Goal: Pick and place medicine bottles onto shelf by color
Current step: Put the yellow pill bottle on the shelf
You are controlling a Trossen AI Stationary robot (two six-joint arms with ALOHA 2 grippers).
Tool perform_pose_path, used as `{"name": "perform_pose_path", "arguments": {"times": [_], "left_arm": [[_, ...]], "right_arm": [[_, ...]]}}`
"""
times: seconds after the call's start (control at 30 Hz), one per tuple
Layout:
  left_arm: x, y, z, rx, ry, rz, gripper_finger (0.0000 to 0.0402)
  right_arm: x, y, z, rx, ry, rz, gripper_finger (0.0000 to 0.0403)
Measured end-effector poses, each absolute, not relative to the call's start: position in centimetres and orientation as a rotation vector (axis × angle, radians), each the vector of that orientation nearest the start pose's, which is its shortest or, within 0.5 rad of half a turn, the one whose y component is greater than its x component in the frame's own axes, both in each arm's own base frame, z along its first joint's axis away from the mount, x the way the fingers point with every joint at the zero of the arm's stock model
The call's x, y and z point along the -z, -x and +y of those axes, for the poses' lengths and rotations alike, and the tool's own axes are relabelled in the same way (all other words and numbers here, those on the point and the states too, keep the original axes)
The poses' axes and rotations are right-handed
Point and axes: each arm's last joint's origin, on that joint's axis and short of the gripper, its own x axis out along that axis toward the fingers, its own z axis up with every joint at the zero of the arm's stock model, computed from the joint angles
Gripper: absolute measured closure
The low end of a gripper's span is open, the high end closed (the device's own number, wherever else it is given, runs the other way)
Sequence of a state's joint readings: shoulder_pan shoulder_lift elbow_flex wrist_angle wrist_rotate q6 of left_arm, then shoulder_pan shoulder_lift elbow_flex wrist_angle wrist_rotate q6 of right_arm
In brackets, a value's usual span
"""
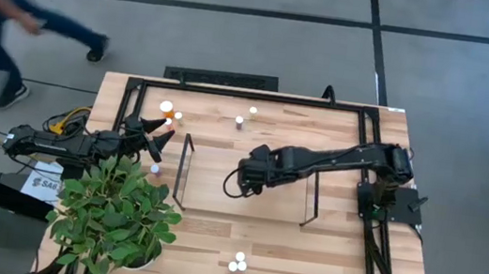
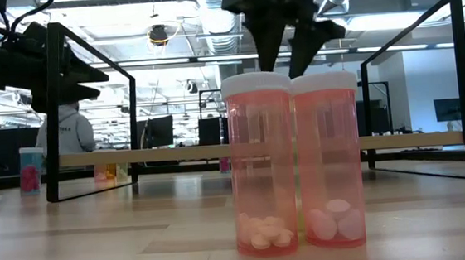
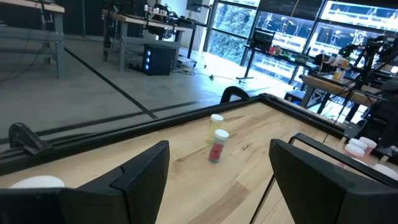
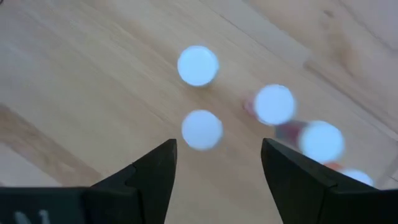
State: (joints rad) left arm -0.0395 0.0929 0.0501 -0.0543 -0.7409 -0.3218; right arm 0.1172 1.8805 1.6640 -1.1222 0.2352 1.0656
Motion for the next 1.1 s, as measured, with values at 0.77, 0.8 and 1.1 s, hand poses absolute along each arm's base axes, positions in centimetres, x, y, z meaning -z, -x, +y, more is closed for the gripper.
{"name": "perform_pose_path", "arguments": {"times": [0.77,0.8,1.1], "left_arm": [[-16.9,-9.4,1.6,-0.709,0.270,-0.022,0.0137],[-16.9,-9.4,1.6,-0.708,0.271,-0.022,0.0137],[-16.9,-9.4,1.6,-0.708,0.271,-0.022,0.0137]], "right_arm": [[-28.5,-32.6,13.9,0.980,-0.963,1.256,0.0147],[-28.5,-32.4,14.4,1.001,-0.991,1.242,0.0147],[-28.6,-32.8,16.2,0.968,-1.146,1.155,0.0147]]}}
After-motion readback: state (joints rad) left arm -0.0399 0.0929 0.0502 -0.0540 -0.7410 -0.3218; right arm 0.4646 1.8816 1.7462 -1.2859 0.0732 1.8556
